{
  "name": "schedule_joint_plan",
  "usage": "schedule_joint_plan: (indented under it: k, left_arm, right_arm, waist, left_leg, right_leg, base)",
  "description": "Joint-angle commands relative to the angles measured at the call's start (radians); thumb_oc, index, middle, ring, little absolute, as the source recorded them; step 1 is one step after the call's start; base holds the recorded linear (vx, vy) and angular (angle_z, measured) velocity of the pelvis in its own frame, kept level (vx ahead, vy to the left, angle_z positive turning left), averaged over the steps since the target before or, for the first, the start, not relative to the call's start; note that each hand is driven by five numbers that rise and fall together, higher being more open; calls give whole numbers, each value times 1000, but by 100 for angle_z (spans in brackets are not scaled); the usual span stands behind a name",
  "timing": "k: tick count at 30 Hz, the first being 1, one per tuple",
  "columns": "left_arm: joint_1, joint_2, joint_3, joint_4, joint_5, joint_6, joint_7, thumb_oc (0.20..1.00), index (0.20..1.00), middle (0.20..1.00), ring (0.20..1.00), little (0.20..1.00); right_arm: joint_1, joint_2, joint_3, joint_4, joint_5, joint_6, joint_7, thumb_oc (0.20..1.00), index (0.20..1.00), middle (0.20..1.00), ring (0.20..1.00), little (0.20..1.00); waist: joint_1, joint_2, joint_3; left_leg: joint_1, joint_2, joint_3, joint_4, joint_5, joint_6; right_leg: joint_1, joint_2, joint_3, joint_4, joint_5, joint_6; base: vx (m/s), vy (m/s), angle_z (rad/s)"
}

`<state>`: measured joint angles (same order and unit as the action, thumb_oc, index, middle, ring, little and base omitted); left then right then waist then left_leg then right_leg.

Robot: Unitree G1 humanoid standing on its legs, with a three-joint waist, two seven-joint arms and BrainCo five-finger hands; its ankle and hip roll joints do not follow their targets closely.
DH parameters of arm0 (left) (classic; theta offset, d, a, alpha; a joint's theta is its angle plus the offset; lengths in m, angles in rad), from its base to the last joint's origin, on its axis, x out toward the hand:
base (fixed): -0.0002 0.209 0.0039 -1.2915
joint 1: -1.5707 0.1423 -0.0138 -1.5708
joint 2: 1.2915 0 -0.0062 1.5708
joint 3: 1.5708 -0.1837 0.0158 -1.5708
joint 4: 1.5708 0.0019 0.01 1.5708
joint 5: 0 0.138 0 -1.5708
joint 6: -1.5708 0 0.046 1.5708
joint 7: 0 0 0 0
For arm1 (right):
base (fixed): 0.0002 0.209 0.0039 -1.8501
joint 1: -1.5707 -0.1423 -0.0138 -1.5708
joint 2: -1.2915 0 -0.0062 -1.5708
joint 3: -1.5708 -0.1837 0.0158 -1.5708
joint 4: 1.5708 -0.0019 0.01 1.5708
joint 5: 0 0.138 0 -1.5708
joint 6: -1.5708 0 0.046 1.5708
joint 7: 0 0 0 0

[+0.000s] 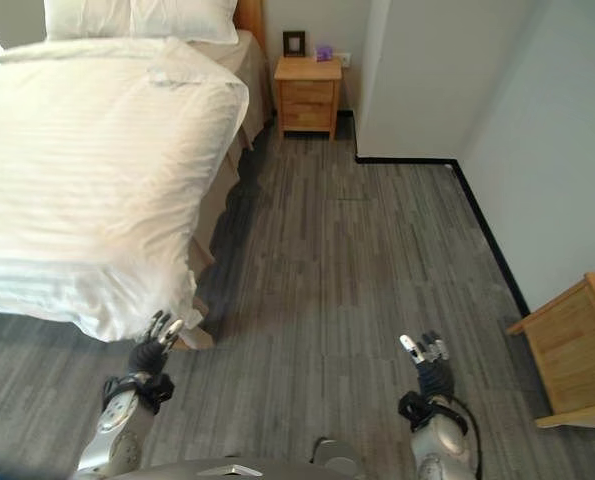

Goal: Making the bed.

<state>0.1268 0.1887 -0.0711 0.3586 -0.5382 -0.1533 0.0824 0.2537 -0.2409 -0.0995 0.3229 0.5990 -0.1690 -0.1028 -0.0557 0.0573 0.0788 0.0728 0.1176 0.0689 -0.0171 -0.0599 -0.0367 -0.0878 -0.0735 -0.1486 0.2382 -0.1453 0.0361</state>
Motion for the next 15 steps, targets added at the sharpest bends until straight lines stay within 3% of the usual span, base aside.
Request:
schedule_joint_plan:
  k: [1,4,15]
  left_arm:
    - [-18,90,63,-55,46,-46,25,1000,1000,1000,1000,1000]
    - [-12,118,69,-68,82,-22,4,1000,1000,1000,1000,1000]
    - [48,99,113,8,97,-11,-3,1000,1000,1000,1000,1000]
  right_arm:
    - [-43,-5,43,-44,-13,-31,25,1000,1000,1000,1000,1000]
    - [-82,-41,70,-72,-75,2,56,1000,1000,1000,1000,1000]
    - [-88,-8,87,-48,-83,3,69,1000,1000,1000,1000,1000]
  waist:
    - [12,-65,-47]
    - [31,-71,-50]
    - [65,-83,-34]
  left_leg:
    - [-7,-49,-18,-38,83,-14]
    - [-8,-69,-32,-54,90,-1]
    - [-11,-96,-31,-46,67,29]
  right_leg:
    - [131,-20,40,-229,136,73]
    - [134,-36,32,-229,146,83]
    - [119,-70,33,-199,159,111]
  base:
    - [-60,126,-9]
    - [-36,120,6]
    - [7,73,6]
